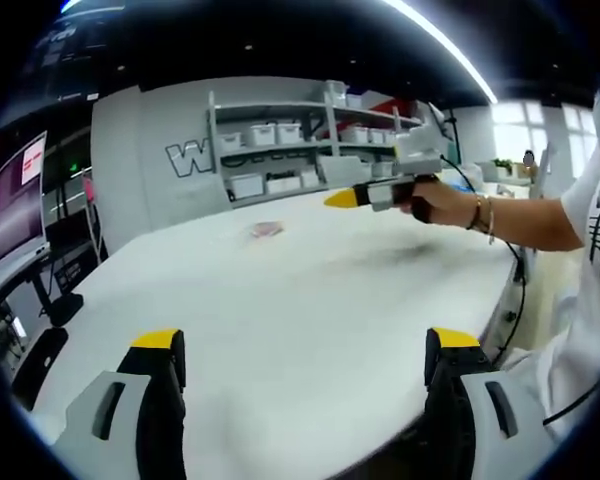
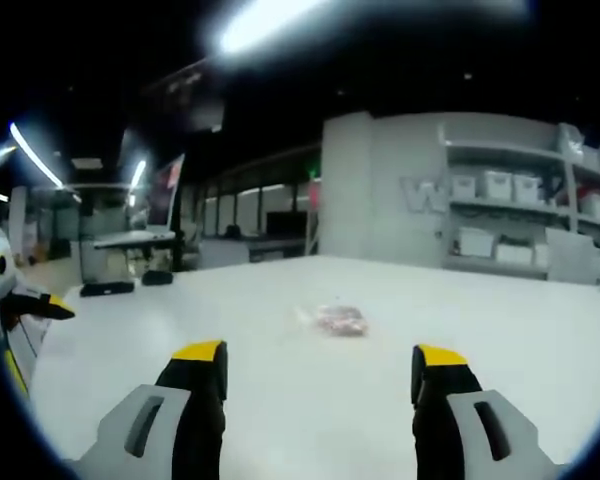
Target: Open the resealable bag by pulling the two sides of the seal apart until the entire bag opening is separated and visibly accessible.
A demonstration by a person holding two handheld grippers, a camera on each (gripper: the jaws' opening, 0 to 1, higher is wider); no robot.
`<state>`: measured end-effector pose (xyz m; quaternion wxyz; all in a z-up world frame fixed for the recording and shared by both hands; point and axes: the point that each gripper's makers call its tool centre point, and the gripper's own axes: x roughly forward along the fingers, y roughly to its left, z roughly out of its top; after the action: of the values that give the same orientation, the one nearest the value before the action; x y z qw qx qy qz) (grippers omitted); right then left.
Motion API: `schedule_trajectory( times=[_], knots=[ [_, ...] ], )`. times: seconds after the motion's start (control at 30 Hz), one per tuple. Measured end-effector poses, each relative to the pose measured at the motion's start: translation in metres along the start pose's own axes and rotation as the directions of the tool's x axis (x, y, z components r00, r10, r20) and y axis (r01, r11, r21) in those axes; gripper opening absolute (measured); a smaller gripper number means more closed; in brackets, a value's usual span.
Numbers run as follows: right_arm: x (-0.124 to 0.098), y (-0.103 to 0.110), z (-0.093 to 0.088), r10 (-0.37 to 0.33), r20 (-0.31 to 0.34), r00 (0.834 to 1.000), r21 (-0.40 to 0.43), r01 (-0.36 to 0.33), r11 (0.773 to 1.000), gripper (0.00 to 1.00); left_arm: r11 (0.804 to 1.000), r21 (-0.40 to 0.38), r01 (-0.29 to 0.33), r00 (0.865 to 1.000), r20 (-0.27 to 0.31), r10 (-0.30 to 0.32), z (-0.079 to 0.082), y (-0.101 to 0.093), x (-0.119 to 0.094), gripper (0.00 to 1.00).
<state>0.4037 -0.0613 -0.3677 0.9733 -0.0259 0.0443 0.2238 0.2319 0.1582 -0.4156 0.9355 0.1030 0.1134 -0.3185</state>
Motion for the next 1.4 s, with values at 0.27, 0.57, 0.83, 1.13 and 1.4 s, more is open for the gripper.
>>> schedule_trajectory(
  times=[0.27,0.57,0.83,1.13,1.4],
  knots=[
    [-0.011,-0.002,-0.004,-0.006,-0.005,1.0,-0.001,0.006,1.0,0.75,1.0,0.0,-0.004,1.0,0.012,0.004,0.0,0.002,-0.001,0.99],
    [-0.024,-0.003,-0.01,-0.024,-0.007,1.0,-0.012,0.024,1.0,0.75,1.0,-0.017,0.012,1.0,0.028,-0.012,-0.001,0.003,-0.003,0.98],
    [-0.038,-0.008,-0.018,-0.039,-0.009,0.999,0.002,0.039,0.999,0.75,1.0,-0.005,0.007,0.999,0.038,-0.007,-0.002,0.006,-0.003,0.98],
    [-0.05,-0.006,-0.018,-0.04,0.014,0.999,-0.007,0.04,0.999,0.75,1.0,-0.001,0.011,0.999,0.045,-0.011,-0.006,0.004,0.003,0.98],
    [-0.066,-0.003,-0.018,-0.045,0.027,0.999,0.004,0.045,0.999,0.75,1.0,-0.012,0.012,0.999,0.045,-0.012,-0.008,0.004,0.002,0.98]
  ],
)
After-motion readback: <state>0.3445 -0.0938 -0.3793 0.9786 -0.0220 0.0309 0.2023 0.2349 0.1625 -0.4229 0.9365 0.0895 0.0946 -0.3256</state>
